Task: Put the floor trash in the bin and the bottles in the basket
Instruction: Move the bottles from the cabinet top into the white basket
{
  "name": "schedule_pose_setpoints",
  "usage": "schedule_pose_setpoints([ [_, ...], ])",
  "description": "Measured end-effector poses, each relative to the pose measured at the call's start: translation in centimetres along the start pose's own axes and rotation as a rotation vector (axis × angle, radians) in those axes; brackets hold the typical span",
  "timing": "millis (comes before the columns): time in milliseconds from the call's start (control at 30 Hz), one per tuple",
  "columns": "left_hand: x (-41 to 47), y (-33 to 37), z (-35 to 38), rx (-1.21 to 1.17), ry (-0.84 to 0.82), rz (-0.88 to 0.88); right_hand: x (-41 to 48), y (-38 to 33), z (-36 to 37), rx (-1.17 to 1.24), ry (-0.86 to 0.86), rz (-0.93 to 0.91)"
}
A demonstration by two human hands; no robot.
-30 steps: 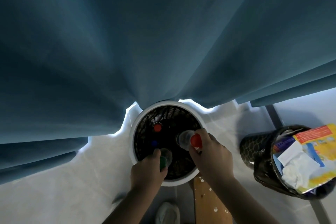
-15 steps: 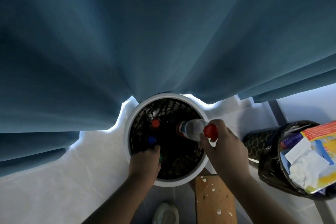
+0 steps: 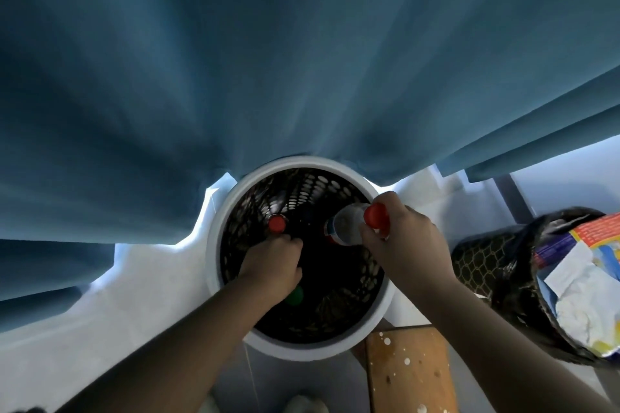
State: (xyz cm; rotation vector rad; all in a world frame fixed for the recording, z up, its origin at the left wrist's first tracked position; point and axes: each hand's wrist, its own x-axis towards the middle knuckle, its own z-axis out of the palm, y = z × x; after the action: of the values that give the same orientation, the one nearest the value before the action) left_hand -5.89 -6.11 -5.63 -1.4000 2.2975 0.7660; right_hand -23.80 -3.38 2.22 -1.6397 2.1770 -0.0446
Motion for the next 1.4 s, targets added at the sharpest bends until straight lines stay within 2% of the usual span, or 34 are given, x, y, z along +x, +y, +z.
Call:
schedule_pose_setpoints([
  [167, 2.8, 2.3, 2.1, 0.037, -0.040, 0.019, 0.8, 0.2, 1.9, -0.029, -0.005, -0.008],
  [367, 4.5, 3.6, 5.6, 0.039, -0.102, -0.104, 1.4, -0.3, 4.7, -0.004, 0.012, -0.057],
  [567, 3.7, 4.6, 6.4, -0.077, -0.127, -0.070, 1.7, -0.4, 7.3, -0.027, -0.052, -0.088],
  [667, 3.1, 4.4, 7.0, -0.218, -0.199, -0.022, 1.9, -0.2, 8.5, -0.045, -0.135, -0.072],
  [733, 2.9, 3.8, 6.4, -0.292, -0.168, -0.003, 2.3, -0.1, 9.0, -0.033, -0.156, -0.051],
  [800, 2.8, 2.7, 5.0, -0.190, -0.038, 0.005, 2.9, -0.1, 9.4, -0.032, -0.154, -0.034],
  [900, 3.3, 0.3, 2.8, 0.212, 0.224, 0.048, 3.6, -0.3, 9.6, -0.113, -0.169, -0.046],
  [967, 3.9, -1.2, 2.1, 0.342, 0.237, 0.035, 3.7, -0.4, 9.3, -0.202, -0.188, -0.033],
  [1067, 4.9, -2.3, 1.6, 0.317, 0.121, -0.026, 2.8, -1.0, 8.4, -0.352, -0.156, -0.035],
  [1100, 5.2, -2.4, 1.5, 0.307, 0.097, -0.024, 2.3, -1.2, 8.1, -0.409, -0.093, -0.084],
  [1167, 5.8, -2.5, 1.3, 0.300, 0.096, 0.008, 1.6, -1.3, 8.1, -0.503, 0.042, -0.298],
  [1267, 6.3, -2.7, 1.1, 0.357, 0.135, 0.070, 1.1, -1.0, 9.0, -0.570, -0.128, -0.660],
  [1333, 6.4, -2.9, 0.9, 0.388, 0.135, 0.094, 1.1, -1.0, 9.5, -0.679, -0.225, -0.714],
  [1400, 6.3, -3.3, 0.9, 0.420, 0.115, 0.091, 1.1, -1.0, 10.0, -0.791, -0.231, -0.709],
])
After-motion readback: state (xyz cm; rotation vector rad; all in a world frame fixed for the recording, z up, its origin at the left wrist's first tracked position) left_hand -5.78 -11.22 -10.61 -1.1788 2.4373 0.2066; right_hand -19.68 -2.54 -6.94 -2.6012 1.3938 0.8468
